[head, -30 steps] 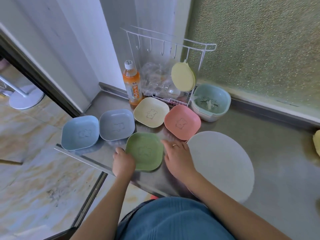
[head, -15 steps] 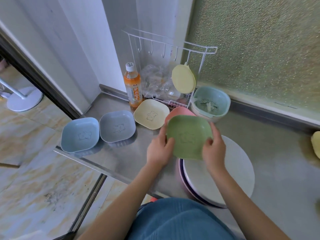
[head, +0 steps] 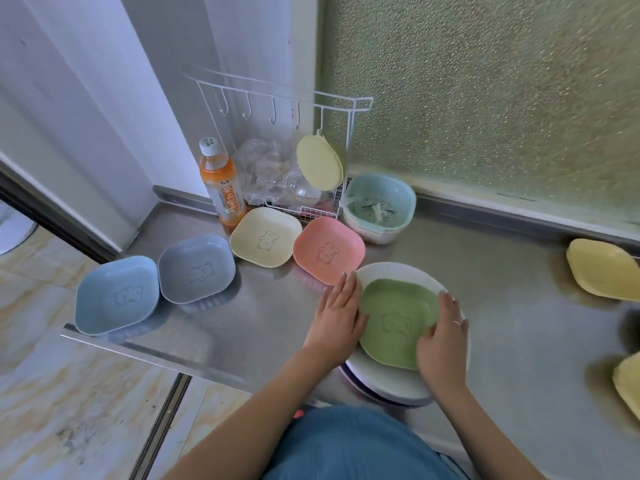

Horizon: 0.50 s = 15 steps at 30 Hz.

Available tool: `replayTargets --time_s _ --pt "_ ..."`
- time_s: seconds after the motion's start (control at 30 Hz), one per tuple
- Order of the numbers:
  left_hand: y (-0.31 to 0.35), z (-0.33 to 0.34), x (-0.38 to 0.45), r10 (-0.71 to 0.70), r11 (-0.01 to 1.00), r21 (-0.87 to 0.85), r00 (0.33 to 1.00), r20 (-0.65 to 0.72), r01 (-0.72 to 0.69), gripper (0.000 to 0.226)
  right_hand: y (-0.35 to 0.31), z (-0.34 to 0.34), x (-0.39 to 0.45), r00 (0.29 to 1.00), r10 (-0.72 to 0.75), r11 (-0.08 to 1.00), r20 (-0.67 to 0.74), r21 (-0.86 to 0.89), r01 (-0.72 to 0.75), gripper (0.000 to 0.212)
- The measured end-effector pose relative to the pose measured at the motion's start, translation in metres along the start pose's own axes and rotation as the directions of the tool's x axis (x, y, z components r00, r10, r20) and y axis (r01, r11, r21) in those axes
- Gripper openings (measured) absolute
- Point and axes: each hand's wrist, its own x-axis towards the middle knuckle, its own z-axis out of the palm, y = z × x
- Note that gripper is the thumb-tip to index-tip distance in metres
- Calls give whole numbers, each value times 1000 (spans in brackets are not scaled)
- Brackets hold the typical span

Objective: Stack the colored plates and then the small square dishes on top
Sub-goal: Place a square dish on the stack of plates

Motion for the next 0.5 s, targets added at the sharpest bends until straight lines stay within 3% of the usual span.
replayTargets --time_s 0.13,0.23,0.3,0.4,0.5 --pt "-16 -9 -6 -97 991 -100 991 -88 88 58 -44 -1 14 972 -232 972 -39 -48 231 52" --pt "-44 -23 -12 -292 953 -140 938 -187 269 55 -92 12 36 889 -406 887 211 -144 439 33" --pt "-70 -35 -17 -460 887 -157 854 -241 433 56 -124 30 48 808 -471 794 353 -230 563 21" --pt "-111 -54 -34 -670 742 -198 697 -256 641 52 -145 72 63 742 -410 683 531 -360 635 28" --pt "-142 -66 -51 -696 713 -119 675 -247 691 45 -139 111 72 771 -289 755 568 -360 548 36"
